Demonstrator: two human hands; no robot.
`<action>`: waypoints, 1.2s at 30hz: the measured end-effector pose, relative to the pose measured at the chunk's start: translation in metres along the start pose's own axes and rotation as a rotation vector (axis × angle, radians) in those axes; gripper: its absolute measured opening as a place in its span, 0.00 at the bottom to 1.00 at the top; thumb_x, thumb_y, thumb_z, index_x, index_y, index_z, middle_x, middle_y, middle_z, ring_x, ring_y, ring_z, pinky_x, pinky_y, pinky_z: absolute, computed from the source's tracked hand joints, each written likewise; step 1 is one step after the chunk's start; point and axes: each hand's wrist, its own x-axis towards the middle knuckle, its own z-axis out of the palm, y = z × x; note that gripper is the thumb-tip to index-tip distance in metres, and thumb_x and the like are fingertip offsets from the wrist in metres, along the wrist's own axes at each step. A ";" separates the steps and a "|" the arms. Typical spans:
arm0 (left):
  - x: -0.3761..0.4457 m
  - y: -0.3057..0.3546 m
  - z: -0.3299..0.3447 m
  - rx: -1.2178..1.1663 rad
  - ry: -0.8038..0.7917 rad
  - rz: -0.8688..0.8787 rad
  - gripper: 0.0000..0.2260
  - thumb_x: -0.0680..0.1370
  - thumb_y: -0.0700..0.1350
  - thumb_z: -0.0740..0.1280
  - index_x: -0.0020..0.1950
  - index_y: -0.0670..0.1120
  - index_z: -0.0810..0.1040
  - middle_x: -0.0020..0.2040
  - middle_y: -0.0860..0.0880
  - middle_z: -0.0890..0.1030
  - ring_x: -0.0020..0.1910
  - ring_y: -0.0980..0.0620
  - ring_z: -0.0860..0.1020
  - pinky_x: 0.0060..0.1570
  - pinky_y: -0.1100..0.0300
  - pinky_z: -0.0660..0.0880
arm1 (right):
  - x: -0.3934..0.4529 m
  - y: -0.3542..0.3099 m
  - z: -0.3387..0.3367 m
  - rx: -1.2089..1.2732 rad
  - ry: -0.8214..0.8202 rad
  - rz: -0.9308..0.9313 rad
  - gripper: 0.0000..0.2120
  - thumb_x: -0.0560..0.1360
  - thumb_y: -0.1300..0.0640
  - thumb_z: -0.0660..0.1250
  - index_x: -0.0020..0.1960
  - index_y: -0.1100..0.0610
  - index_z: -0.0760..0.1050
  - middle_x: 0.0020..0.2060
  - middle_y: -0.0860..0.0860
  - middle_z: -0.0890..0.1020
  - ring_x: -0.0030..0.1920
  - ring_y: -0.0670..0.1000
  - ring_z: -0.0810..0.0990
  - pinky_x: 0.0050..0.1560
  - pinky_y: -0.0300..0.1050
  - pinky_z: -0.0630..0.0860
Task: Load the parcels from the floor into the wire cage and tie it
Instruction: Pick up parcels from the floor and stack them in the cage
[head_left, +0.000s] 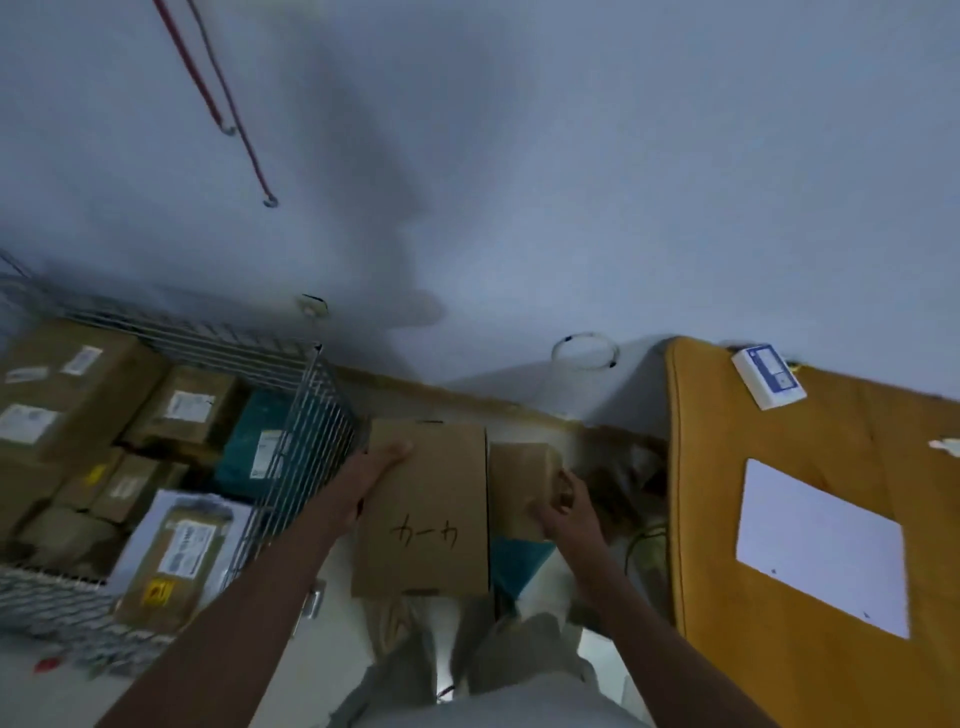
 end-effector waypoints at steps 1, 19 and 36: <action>-0.011 -0.003 -0.008 -0.014 0.014 0.020 0.26 0.72 0.58 0.78 0.64 0.45 0.81 0.54 0.42 0.87 0.53 0.41 0.86 0.53 0.42 0.83 | -0.008 -0.005 0.007 -0.013 -0.012 -0.007 0.33 0.75 0.56 0.75 0.75 0.48 0.62 0.61 0.53 0.77 0.52 0.49 0.82 0.46 0.43 0.81; -0.274 -0.145 -0.233 -0.589 0.732 0.231 0.21 0.76 0.52 0.75 0.66 0.44 0.79 0.54 0.40 0.86 0.53 0.40 0.85 0.53 0.45 0.83 | -0.123 -0.063 0.275 -0.238 -0.800 -0.168 0.24 0.79 0.56 0.70 0.72 0.43 0.68 0.60 0.46 0.79 0.57 0.49 0.80 0.46 0.43 0.80; -0.350 -0.269 -0.506 -0.733 0.788 0.067 0.26 0.72 0.61 0.76 0.63 0.47 0.77 0.56 0.42 0.84 0.52 0.41 0.85 0.51 0.42 0.83 | -0.241 -0.030 0.541 -0.359 -0.773 -0.070 0.56 0.43 0.32 0.84 0.69 0.43 0.70 0.58 0.49 0.83 0.59 0.59 0.82 0.57 0.64 0.81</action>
